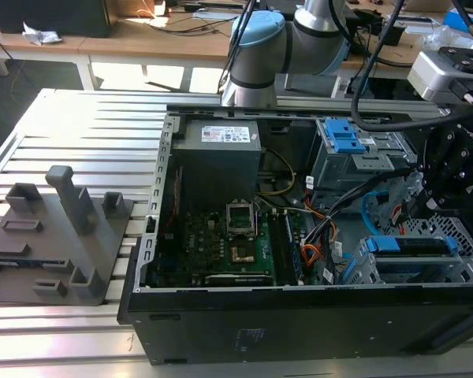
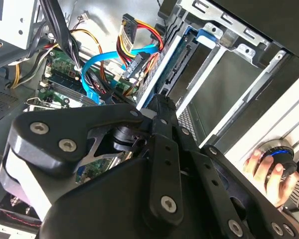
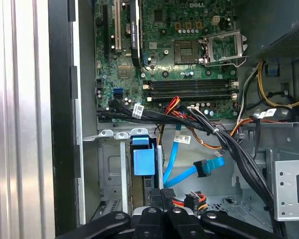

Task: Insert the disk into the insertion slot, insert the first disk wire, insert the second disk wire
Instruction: 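Insert the first disk wire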

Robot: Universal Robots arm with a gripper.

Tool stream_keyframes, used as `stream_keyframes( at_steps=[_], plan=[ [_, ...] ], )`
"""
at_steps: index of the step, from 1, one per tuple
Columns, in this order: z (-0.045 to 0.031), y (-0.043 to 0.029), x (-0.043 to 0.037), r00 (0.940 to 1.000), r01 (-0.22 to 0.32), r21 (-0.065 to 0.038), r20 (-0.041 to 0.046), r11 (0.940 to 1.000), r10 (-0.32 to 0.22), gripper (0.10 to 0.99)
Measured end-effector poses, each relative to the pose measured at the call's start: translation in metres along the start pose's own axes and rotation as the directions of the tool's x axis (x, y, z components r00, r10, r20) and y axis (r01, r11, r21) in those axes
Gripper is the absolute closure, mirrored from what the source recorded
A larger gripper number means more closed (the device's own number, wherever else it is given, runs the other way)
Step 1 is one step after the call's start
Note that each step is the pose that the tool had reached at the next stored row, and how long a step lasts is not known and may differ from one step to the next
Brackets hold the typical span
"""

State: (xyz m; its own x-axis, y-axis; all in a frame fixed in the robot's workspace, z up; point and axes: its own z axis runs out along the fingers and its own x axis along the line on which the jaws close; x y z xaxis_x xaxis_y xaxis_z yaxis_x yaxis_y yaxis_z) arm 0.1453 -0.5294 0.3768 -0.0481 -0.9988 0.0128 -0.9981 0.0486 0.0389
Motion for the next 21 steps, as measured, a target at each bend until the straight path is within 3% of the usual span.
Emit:
stream_keyframes(
  at_steps=[6,7,8,10,14,16,18,21],
  plan=[
    [0.0,0.0001,0.0,1.0,0.0,0.0,0.0,1.0,0.0,0.973],
    [0.0,0.0001,0.0,1.0,0.0,0.0,0.0,1.0,0.0,0.851],
    [0.0,0.0001,0.0,1.0,0.0,0.0,0.0,1.0,0.0,0.851],
    [0.0,0.0002,-0.0006,1.0,0.0,0.0,-0.0001,1.0,0.0,0.725],
    [-0.0001,0.0004,-0.0238,1.0,0.0,-0.001,-0.0038,1.0,0.0,0.725],
    [0.0011,-0.0028,-0.0266,1.0,0.0,-0.006,-0.004,1.0,0.0,0.725],
    [0.0063,-0.01,-0.0288,1.0,0.0,-0.017,-0.0047,0.9999,0.0,0.725],
    [0.0128,-0.012,-0.0295,1.0,0.0,-0.021,-0.0049,0.9998,0.0,0.725]
  ],
)
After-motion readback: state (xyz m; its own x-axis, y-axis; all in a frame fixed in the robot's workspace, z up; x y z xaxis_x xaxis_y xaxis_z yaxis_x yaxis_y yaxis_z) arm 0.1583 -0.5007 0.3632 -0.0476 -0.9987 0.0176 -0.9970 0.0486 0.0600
